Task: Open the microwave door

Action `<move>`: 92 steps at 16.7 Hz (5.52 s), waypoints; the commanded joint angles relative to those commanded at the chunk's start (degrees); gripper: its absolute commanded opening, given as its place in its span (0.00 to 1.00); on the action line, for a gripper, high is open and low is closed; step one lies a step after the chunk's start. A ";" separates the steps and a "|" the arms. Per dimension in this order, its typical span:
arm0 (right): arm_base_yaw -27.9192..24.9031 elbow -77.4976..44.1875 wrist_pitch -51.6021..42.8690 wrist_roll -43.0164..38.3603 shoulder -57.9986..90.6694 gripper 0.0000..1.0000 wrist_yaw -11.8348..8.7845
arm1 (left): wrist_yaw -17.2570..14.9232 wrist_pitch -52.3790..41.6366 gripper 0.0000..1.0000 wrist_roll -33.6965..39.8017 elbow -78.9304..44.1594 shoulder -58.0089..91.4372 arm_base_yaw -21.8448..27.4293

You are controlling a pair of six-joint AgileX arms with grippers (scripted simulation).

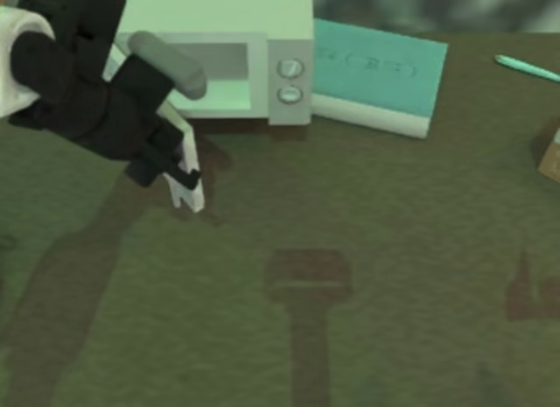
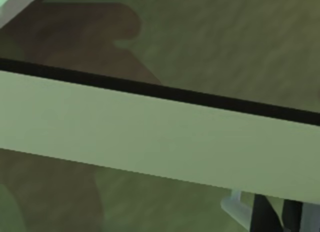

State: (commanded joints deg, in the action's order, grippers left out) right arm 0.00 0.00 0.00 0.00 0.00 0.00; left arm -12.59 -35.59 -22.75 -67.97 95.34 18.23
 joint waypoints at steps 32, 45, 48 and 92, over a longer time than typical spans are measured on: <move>0.00 0.00 0.00 0.00 0.00 1.00 0.00 | -2.48 -1.22 0.00 -5.42 0.25 -0.87 -2.25; 0.00 0.00 0.00 0.00 0.00 1.00 0.00 | -6.06 -3.44 0.00 -12.53 0.85 -1.68 -5.29; 0.00 0.00 0.00 0.00 0.00 1.00 0.00 | -6.06 -3.44 0.00 -12.53 0.85 -1.68 -5.29; 0.00 0.00 0.00 0.00 0.00 1.00 0.00 | -11.11 -8.81 0.00 -25.79 -0.25 -1.12 -10.68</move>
State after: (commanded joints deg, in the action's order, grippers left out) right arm 0.00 0.00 0.00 0.00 0.00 0.00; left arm -23.71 -44.40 -48.54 -68.22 94.22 7.55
